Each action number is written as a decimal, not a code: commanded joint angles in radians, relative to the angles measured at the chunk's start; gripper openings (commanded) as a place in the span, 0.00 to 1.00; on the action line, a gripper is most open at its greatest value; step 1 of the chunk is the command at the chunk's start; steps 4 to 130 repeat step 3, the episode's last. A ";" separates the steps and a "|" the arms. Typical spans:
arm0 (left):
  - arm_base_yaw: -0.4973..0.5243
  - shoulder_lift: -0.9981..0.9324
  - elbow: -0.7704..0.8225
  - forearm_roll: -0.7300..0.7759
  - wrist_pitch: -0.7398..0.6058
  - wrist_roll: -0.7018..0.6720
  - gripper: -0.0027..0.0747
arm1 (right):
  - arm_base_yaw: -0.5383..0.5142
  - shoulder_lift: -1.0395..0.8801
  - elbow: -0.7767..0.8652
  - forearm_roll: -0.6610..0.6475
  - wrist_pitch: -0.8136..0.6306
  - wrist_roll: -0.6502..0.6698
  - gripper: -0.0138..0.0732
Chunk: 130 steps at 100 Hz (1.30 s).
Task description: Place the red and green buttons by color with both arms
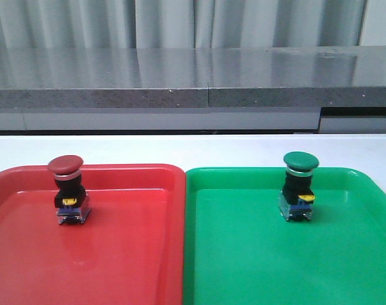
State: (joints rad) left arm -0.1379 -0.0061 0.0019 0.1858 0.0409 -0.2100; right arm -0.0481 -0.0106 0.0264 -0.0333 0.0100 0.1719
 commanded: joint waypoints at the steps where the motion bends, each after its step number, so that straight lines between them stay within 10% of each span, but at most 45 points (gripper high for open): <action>1: 0.001 -0.030 0.042 -0.002 -0.077 -0.002 0.01 | -0.005 -0.021 -0.014 -0.014 -0.083 -0.011 0.08; 130: 0.001 -0.030 0.042 -0.002 -0.077 -0.002 0.01 | -0.005 -0.021 -0.014 -0.014 -0.083 -0.011 0.08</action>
